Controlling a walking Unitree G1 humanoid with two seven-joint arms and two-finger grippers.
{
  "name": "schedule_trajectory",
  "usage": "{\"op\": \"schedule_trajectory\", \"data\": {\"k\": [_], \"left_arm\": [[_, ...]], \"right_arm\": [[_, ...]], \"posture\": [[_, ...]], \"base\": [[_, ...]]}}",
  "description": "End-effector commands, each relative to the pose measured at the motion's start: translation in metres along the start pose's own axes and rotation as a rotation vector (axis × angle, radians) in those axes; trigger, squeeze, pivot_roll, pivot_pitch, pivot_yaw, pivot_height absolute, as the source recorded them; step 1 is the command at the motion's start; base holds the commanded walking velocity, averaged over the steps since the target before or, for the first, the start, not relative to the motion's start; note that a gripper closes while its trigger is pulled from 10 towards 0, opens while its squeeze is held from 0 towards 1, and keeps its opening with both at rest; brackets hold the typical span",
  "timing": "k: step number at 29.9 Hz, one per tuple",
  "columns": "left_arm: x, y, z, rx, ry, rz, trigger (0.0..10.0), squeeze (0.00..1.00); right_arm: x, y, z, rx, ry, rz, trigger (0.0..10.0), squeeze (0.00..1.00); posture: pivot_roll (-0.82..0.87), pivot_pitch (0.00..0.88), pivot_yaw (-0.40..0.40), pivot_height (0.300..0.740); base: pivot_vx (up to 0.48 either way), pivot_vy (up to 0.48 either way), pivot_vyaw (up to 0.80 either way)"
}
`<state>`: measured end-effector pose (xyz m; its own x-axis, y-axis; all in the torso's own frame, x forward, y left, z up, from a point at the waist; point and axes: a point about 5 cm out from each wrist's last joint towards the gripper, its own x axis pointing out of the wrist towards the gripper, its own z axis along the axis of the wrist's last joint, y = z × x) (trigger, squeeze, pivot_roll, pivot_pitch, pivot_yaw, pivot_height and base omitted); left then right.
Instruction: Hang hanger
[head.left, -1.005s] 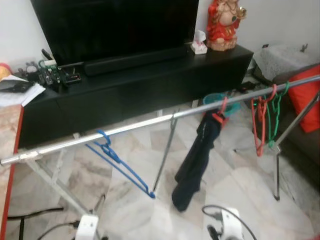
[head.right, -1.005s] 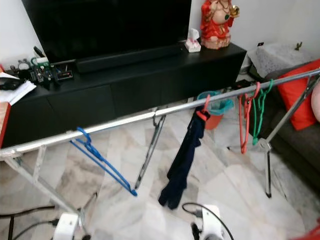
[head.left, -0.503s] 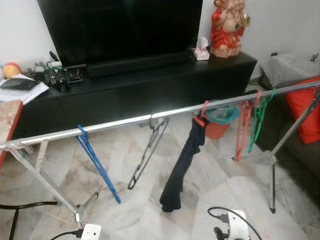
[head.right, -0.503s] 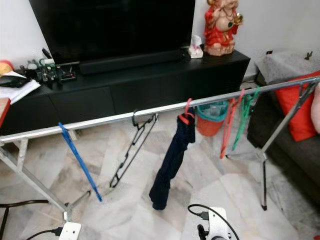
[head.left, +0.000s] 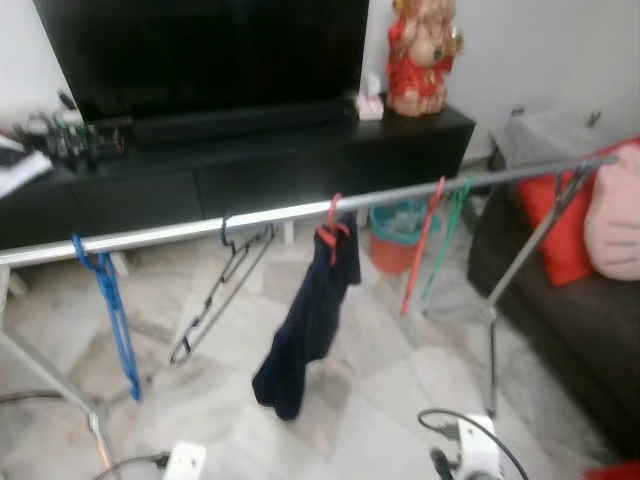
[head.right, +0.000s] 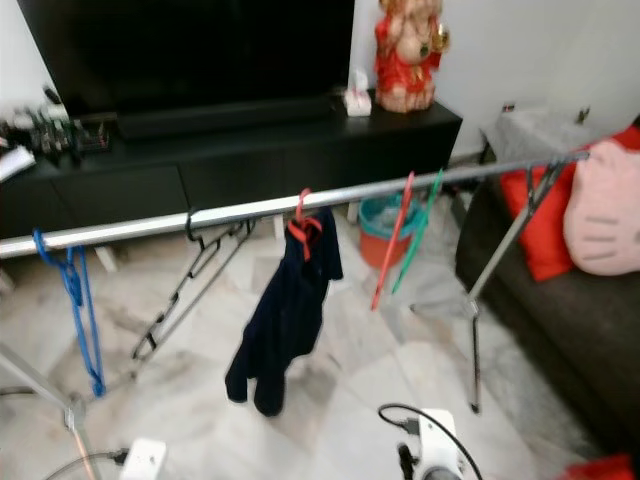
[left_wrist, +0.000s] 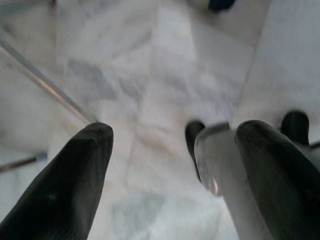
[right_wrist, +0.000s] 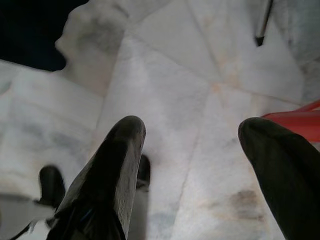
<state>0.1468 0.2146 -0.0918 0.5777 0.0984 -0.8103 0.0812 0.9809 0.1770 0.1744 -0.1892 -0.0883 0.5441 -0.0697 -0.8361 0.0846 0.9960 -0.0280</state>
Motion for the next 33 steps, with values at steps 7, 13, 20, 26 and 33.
{"op": "schedule_trajectory", "data": {"k": [7, 13, 20, 26, 33], "left_arm": [[0.001, -0.004, 0.0, -0.019, 0.008, -0.01, 10.0, 0.0], [0.0, -0.006, -0.002, -0.001, 0.016, -0.02, 10.0, 0.0], [0.0, -0.008, -0.005, 0.009, 0.028, -0.025, 10.0, 0.0], [-0.003, -0.008, -0.015, 0.011, 0.062, -0.026, 10.0, 0.0], [-0.003, -0.008, -0.014, 0.039, 0.059, -0.027, 10.0, 0.0]], "right_arm": [[0.0, -0.004, 0.003, 0.003, -0.01, -0.01, 10.0, 0.0], [0.0, -0.003, 0.002, 0.014, -0.013, -0.012, 10.0, 0.0], [0.0, -0.003, 0.001, 0.014, -0.001, -0.008, 10.0, 0.0], [0.0, -0.004, 0.0, -0.008, 0.008, -0.005, 10.0, 0.0], [0.0, -0.005, 0.0, -0.012, 0.011, -0.01, 10.0, 0.0]], "posture": [[0.03, 0.0, -0.026, 0.74], [0.02, 0.0, -0.019, 0.74], [0.02, 0.0, -0.021, 0.74], [0.03, 0.0, -0.023, 0.74], [0.03, 0.0, -0.024, 0.74]], "base": [[0.0, 0.0, 0.0], [0.0, 0.0, 0.0], [0.0, 0.0, -0.27], [0.0, 0.0, -0.69], [0.0, 0.0, -0.67]]}}
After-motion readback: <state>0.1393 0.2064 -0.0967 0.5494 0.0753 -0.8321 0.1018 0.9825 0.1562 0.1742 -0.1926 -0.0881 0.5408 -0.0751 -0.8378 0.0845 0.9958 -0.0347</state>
